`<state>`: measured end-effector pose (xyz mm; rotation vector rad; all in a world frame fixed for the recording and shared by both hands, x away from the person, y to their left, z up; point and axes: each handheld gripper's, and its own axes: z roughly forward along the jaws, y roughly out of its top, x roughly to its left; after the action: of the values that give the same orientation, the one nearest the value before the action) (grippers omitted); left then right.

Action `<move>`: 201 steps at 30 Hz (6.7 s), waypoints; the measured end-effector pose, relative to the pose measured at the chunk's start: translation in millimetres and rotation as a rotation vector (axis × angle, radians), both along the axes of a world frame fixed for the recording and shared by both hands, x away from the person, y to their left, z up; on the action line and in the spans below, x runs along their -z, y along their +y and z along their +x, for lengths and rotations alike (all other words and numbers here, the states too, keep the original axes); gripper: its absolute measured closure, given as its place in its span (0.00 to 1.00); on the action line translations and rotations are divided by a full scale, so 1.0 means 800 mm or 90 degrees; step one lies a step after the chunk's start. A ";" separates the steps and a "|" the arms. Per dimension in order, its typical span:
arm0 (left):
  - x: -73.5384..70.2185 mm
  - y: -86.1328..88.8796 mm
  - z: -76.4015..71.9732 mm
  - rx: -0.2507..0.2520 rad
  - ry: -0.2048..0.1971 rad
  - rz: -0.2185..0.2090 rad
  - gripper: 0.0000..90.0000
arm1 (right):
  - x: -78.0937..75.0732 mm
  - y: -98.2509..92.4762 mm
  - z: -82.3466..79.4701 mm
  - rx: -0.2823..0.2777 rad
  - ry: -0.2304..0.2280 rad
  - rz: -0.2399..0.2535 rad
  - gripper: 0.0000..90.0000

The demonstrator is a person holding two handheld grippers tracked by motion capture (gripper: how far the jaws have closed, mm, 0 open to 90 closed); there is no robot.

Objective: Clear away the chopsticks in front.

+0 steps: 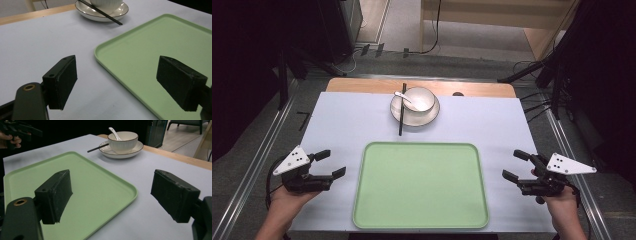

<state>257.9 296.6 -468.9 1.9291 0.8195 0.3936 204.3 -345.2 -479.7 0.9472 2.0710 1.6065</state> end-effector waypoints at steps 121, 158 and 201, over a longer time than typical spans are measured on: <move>-0.048 -0.228 0.229 -0.083 0.225 0.140 0.41 | 0.003 0.005 0.006 -0.015 0.016 -0.011 0.19; 0.014 -0.250 0.283 -0.200 0.317 0.129 0.87 | 0.003 0.000 0.007 -0.019 0.009 0.000 0.19; -0.064 -0.137 0.214 -0.220 0.310 0.062 0.96 | 0.002 0.001 0.005 -0.020 0.009 -0.005 0.19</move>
<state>428.8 187.1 -418.1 2.0034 1.4864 0.1659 208.2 -344.0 -481.3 0.9313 2.1105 1.6098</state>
